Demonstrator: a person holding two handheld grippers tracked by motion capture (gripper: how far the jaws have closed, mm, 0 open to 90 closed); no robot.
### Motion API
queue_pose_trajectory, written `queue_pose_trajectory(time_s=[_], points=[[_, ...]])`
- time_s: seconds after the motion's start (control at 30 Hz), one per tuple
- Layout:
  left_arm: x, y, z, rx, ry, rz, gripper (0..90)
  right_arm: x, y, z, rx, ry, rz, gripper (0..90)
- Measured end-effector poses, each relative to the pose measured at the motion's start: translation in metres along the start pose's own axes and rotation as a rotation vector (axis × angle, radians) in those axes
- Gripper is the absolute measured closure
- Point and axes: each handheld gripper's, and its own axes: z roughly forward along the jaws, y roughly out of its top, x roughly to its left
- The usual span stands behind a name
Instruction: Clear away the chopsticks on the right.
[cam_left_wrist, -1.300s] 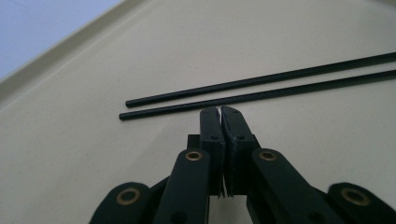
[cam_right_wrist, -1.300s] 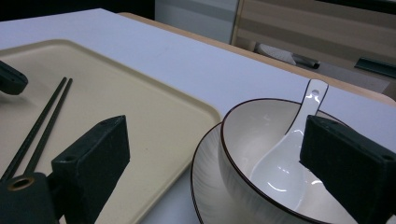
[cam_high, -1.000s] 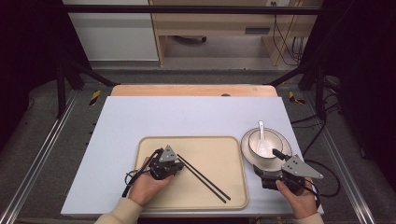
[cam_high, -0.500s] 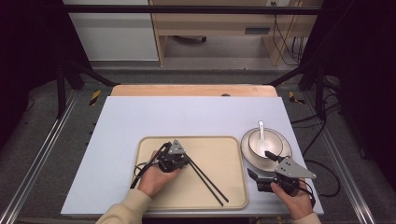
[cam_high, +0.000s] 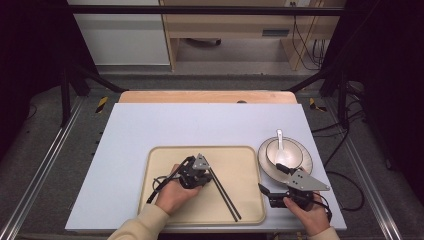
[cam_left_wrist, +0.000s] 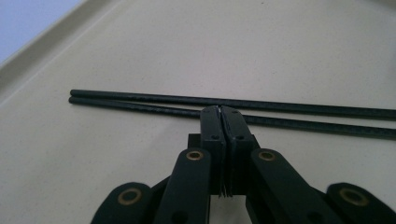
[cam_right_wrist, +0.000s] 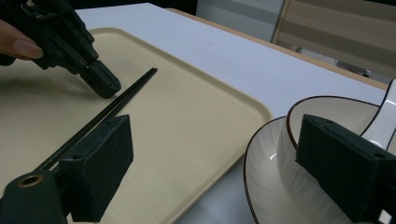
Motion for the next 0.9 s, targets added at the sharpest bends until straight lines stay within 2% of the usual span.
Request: queue_pose_trajectory(time_s=[0.23, 0.43, 0.5, 0.53, 0.67, 0.77, 0.9], points=[[-0.007, 0.017, 0.022, -0.054, -0.026, -0.020, 88.6, 0.000, 0.000, 0.000, 0.003, -0.001, 0.008, 11.0], [-0.018, 0.031, 0.037, -0.081, -0.034, -0.021, 89.4, -0.001, -0.001, 0.000, 0.007, 0.003, 0.015, 11.3], [-0.019, 0.034, 0.040, -0.076, -0.033, -0.009, 89.4, -0.001, -0.001, 0.000, 0.007, 0.004, 0.013, 11.3], [-0.021, 0.035, 0.041, -0.084, -0.038, -0.017, 89.4, -0.002, -0.002, 0.000, 0.007, 0.004, 0.014, 11.3], [-0.025, 0.035, 0.037, -0.065, -0.053, 0.006, 89.4, -0.003, -0.002, -0.001, 0.004, 0.002, 0.013, 11.3], [-0.029, 0.030, 0.029, -0.029, -0.078, 0.028, 89.4, -0.003, -0.002, -0.001, 0.005, 0.002, 0.018, 11.3], [-0.037, 0.023, 0.024, -0.016, -0.118, 0.037, 89.4, -0.003, -0.002, -0.001, 0.008, 0.005, 0.015, 11.3]])
